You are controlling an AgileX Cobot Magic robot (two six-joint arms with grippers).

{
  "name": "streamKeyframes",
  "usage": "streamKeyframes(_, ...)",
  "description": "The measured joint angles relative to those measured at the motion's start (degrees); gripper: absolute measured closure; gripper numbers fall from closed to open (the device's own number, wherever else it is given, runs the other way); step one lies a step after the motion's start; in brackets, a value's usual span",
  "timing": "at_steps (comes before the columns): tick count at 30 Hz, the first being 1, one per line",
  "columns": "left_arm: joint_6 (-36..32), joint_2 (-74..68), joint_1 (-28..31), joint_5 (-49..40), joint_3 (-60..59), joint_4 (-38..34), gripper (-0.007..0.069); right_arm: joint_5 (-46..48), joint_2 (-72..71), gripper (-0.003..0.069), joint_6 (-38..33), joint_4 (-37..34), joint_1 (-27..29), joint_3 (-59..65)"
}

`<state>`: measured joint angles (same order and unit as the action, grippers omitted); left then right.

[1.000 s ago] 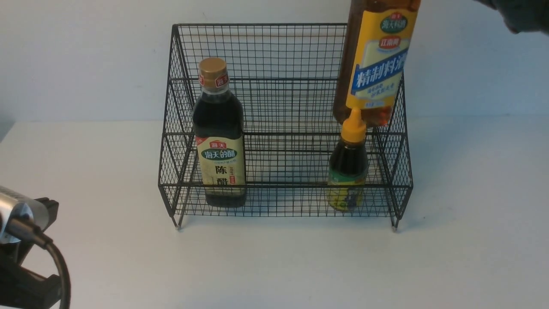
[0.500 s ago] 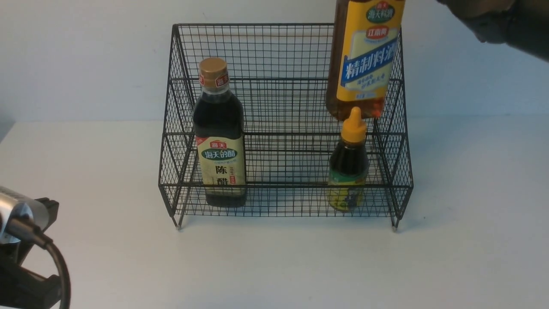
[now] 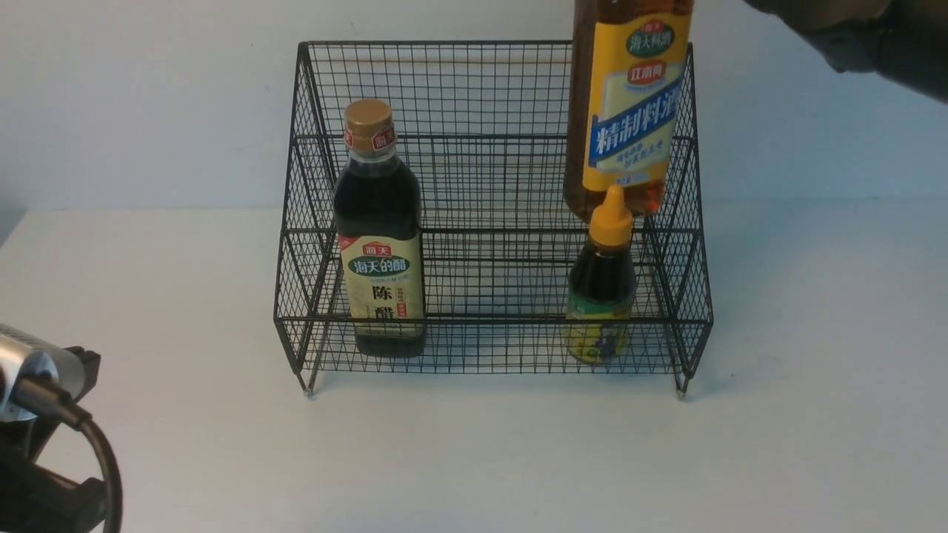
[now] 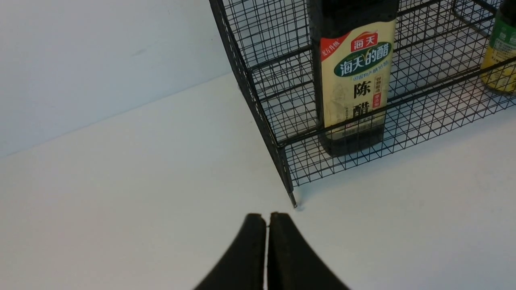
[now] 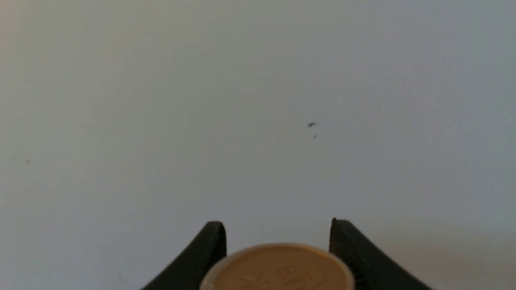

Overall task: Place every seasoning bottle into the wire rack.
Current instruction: Use the right arm to put the condiment bottle back on the shelf

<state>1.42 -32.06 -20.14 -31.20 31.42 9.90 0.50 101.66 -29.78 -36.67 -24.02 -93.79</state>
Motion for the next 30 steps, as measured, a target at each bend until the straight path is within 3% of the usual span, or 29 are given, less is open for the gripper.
streamKeyframes(20,0.18,0.00,0.00,-0.98,0.00,-0.06,0.0629,26.32,-6.87,0.0349,1.38,5.97,1.18,-1.44)
streamKeyframes(24,0.18,0.00,0.00,-1.02,0.00,-0.06,0.0629,26.96,-7.00,0.0349,4.55,9.55,1.92,-1.79)
streamKeyframes(30,0.18,0.00,0.00,-0.14,0.00,-0.10,0.0629,18.93,-5.48,0.0349,6.23,12.12,3.17,-1.30)
